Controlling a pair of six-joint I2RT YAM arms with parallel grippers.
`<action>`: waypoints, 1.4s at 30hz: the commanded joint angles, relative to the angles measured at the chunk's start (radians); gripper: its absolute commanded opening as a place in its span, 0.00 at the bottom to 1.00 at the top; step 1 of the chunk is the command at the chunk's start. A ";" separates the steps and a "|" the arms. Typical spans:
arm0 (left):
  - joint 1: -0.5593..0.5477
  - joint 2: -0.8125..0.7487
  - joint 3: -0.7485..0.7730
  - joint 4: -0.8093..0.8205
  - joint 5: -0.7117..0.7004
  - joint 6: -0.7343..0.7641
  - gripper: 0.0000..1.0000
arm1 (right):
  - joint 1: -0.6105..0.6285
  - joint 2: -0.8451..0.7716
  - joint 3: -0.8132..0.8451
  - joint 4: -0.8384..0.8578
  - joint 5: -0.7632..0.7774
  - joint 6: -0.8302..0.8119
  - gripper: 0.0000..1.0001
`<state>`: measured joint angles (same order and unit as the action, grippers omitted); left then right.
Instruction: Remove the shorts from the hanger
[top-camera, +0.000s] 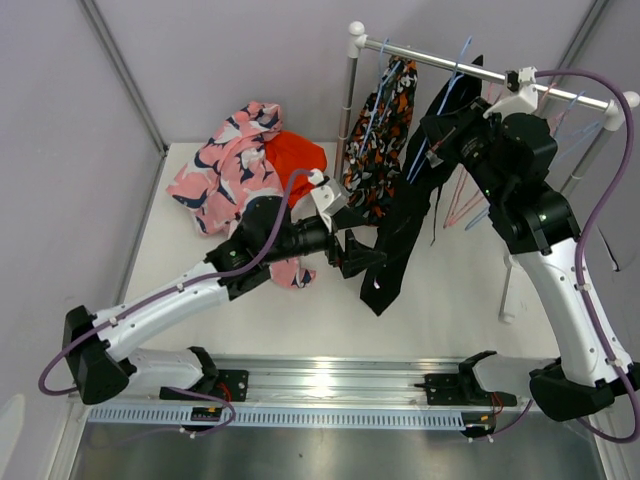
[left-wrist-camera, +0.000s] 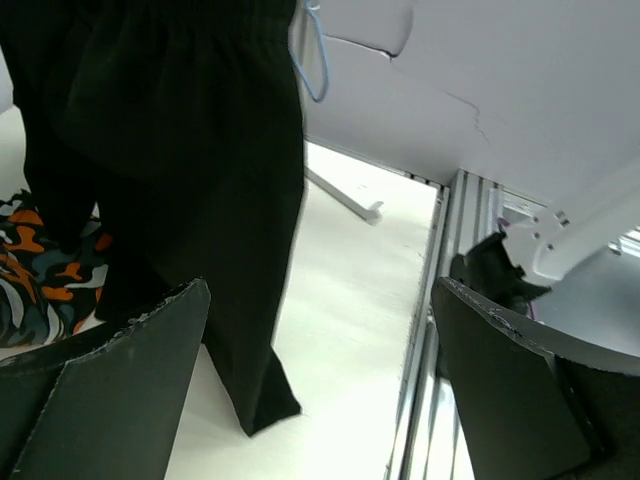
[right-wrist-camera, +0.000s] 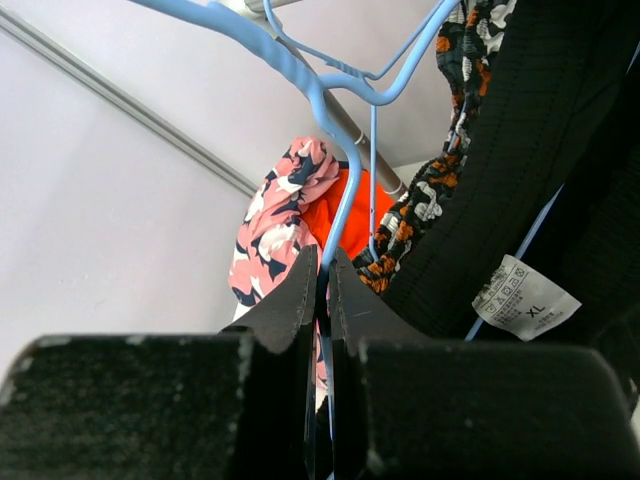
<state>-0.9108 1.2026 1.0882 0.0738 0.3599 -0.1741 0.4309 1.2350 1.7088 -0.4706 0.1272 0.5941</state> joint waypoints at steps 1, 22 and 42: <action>-0.023 0.029 0.022 0.142 -0.036 0.024 0.99 | 0.006 -0.062 0.009 0.086 0.000 0.009 0.00; -0.074 0.201 0.023 0.284 -0.140 -0.019 0.00 | 0.002 -0.132 -0.002 0.036 0.058 -0.013 0.00; -0.389 0.064 -0.148 0.184 -0.703 -0.039 0.00 | -0.182 -0.135 0.043 -0.080 -0.110 0.053 0.00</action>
<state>-1.3170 1.1938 0.7090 0.2893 -0.2119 -0.2333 0.2543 1.1381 1.6981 -0.5968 0.0517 0.6281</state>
